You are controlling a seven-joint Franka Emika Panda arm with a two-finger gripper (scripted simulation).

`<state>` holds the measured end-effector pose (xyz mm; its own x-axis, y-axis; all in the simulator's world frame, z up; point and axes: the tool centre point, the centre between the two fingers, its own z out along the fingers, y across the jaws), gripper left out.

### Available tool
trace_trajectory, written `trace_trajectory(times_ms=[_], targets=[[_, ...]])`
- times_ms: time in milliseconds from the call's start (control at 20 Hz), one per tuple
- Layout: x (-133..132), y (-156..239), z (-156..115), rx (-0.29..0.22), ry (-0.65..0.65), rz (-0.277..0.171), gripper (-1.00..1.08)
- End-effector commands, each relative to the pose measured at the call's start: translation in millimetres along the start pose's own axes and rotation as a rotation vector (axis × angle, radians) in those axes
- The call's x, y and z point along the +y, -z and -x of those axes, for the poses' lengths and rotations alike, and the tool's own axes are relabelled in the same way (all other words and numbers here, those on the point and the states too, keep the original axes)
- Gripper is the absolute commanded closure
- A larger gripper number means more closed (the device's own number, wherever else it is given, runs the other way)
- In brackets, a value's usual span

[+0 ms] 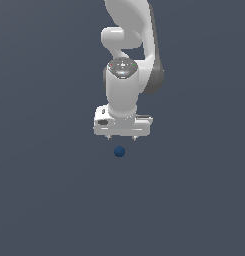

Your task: Pick up the object and move it to a goal position.

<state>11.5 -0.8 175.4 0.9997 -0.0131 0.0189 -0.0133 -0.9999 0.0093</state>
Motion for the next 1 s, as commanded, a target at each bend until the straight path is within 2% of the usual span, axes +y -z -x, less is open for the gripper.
trace_trajectory(times_ms=[0, 150, 500, 750, 950], targets=[[0.0, 0.0, 0.0, 0.000, 0.000, 0.000, -0.92], [1.8, 3.9, -3.3, 0.010, 0.002, 0.002, -0.92], [12.1, 29.3, -21.7, 0.069, 0.009, 0.014, -0.92], [11.6, 24.6, -20.1, 0.063, 0.011, 0.013, -0.92], [11.8, 6.6, -15.9, 0.052, 0.026, 0.010, -0.92]])
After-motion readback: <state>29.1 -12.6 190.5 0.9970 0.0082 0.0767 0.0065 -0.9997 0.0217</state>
